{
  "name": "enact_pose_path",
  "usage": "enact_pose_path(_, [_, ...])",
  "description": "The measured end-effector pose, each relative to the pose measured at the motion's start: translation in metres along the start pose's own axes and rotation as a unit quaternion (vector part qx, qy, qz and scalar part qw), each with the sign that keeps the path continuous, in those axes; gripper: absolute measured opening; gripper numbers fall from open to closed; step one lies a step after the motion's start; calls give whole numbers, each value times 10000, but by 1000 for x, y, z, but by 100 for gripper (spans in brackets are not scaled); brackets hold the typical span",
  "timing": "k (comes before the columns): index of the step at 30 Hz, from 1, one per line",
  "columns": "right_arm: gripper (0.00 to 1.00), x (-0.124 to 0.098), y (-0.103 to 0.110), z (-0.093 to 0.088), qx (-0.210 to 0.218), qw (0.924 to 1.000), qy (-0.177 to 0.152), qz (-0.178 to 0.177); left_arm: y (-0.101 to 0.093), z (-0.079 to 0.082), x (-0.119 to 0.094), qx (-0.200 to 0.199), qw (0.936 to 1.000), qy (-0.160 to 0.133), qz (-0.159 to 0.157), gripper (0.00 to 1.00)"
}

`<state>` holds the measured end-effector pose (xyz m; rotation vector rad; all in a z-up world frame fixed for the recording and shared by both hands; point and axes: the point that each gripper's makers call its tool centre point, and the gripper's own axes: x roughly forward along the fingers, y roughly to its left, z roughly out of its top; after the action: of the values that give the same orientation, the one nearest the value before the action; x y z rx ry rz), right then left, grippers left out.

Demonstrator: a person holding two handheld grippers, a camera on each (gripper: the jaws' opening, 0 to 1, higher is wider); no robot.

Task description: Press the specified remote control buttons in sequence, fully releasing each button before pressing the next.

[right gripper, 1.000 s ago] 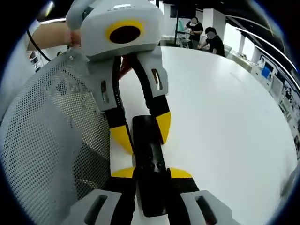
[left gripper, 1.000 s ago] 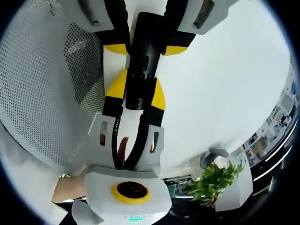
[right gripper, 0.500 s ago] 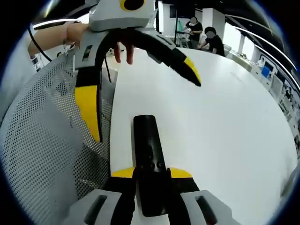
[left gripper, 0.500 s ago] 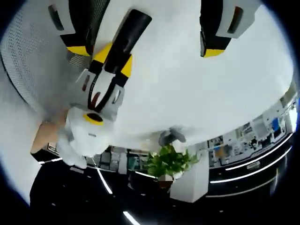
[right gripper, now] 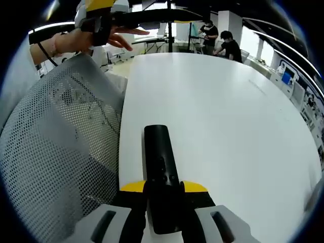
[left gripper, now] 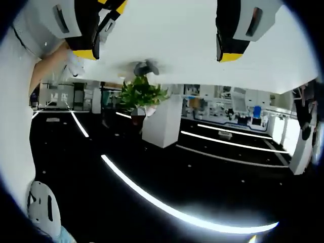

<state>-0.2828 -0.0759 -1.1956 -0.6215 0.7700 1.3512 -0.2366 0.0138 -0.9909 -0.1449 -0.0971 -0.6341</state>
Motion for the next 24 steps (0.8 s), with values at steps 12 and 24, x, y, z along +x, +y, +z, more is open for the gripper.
enact_pose_path(12, [22,0,0,1,42,10000,-86,0,15,-16,-17,134,9985,23,521,99])
enact_pose_path(24, [21,0,-5,2,241,9996,-137,-97,17,-17,-18,-76,9985,138,519,100])
